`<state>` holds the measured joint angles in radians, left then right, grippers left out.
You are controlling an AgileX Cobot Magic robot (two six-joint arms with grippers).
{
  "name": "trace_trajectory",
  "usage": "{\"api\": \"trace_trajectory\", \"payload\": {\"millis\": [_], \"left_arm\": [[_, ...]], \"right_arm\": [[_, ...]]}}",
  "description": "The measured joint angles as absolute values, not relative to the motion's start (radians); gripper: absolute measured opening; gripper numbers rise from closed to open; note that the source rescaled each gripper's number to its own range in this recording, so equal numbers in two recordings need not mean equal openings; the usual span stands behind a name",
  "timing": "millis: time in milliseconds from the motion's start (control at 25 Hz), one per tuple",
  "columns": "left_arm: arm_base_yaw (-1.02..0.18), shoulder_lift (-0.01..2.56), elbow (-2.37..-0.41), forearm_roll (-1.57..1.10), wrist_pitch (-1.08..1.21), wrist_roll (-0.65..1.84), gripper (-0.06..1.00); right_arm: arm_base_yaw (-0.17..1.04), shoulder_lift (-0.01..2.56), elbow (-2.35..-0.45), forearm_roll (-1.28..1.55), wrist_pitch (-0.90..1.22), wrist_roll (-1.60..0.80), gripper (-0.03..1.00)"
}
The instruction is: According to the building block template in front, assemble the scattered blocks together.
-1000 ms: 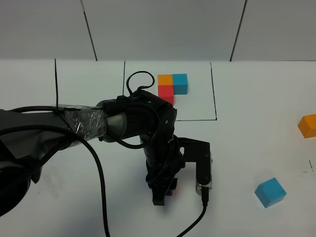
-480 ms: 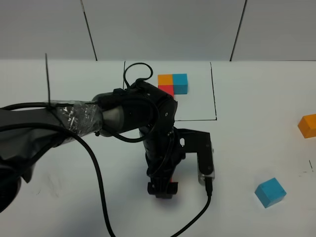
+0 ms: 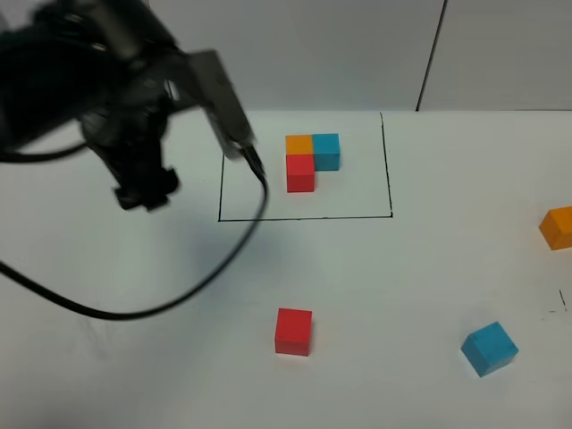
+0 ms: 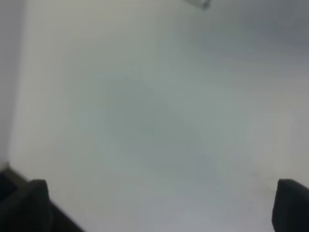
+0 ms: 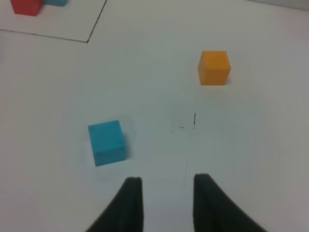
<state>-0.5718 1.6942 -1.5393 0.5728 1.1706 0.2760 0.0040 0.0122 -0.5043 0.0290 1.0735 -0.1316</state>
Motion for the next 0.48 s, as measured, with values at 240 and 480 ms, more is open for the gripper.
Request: {"api": "trace_trajectory", "payload": {"millis": [240, 480], "left_arm": [[-0.265, 1.375, -1.527, 0.450, 1.195, 0.267, 0.95], [-0.062, 0.942, -1.398, 0.332, 1.195, 0.388, 0.87]], "right_arm": [[0.004, 0.012, -0.504, 0.029, 1.074, -0.132, 0.04], [0.004, 0.012, -0.504, 0.029, 1.074, -0.132, 0.04]]}}
